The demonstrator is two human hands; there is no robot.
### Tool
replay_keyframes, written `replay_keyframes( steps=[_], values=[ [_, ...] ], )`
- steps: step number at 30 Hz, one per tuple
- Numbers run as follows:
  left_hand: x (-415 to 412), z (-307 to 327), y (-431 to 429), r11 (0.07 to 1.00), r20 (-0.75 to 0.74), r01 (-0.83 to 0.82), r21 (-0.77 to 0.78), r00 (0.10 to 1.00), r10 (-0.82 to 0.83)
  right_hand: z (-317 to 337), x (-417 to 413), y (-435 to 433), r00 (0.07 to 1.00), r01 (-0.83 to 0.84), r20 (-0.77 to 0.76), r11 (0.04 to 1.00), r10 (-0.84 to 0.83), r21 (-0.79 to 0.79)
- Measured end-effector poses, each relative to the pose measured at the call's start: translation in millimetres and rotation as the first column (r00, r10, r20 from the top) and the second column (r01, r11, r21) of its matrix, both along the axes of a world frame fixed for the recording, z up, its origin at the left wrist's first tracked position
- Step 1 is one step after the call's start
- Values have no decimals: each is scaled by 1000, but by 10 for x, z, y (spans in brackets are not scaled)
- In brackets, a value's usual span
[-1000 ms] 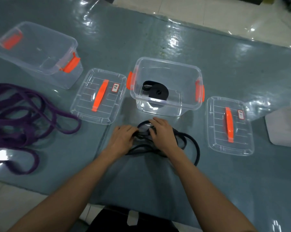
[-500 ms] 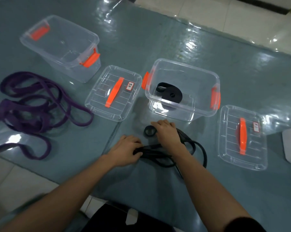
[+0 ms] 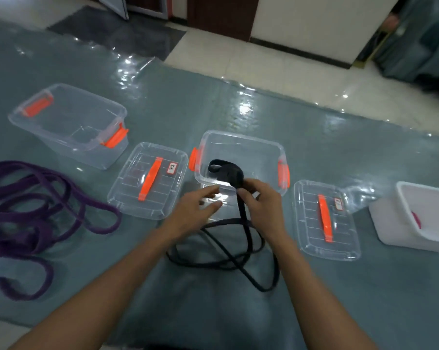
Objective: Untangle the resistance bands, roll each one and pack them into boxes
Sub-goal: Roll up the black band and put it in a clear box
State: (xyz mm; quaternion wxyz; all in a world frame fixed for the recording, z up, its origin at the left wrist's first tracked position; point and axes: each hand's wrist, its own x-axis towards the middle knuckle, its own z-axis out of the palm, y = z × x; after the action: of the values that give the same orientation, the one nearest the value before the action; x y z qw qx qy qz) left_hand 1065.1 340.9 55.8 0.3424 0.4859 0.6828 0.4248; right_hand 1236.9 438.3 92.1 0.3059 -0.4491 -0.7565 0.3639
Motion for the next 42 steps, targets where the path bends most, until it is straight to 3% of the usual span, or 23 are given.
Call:
replay_keyframes(
  steps=[5, 8, 12, 15, 18, 22, 24, 31, 36, 39, 42],
  values=[
    [311, 668, 370, 960, 152, 137, 245, 972, -178, 760, -18, -22, 963, 12, -268, 996, -37, -93],
    [397, 962, 489, 923, 215, 109, 368, 956, -198, 1136, 9, -44, 915, 35, -396, 994, -75, -107],
    [386, 1269, 553, 900, 174, 97, 424, 967, -186, 1474, 66, -87, 882, 79, -458, 994, -105, -76],
    [288, 1360, 535, 904, 116, 124, 409, 976, -186, 1581, 139, -172, 894, 151, -430, 988, -125, 25],
    [170, 1315, 463, 921, -128, 179, 346, 981, -143, 1559, 201, -257, 940, 204, -312, 961, -140, 184],
    [50, 1223, 319, 923, -401, 307, 232, 895, -197, 1354, 263, -228, 989, 123, -120, 943, -89, 309],
    [-29, 1132, 269, 930, -383, 322, 178, 893, -236, 1242, 307, -198, 993, 114, -69, 938, -96, 328],
    [-109, 1001, 239, 920, -203, 390, 44, 905, -374, 1109, 323, -224, 992, 83, -116, 950, -49, 302],
    [95, 1229, 279, 884, -66, 408, 228, 912, -404, 1146, 304, -180, 995, -55, -56, 938, 79, 343],
    [209, 1305, 339, 888, 39, 376, 263, 916, -399, 1178, 345, -111, 993, -28, -93, 927, 67, 373],
    [257, 1276, 404, 900, -7, 365, 237, 927, -374, 1152, 397, -44, 996, 30, -87, 880, 13, 473]
  ],
)
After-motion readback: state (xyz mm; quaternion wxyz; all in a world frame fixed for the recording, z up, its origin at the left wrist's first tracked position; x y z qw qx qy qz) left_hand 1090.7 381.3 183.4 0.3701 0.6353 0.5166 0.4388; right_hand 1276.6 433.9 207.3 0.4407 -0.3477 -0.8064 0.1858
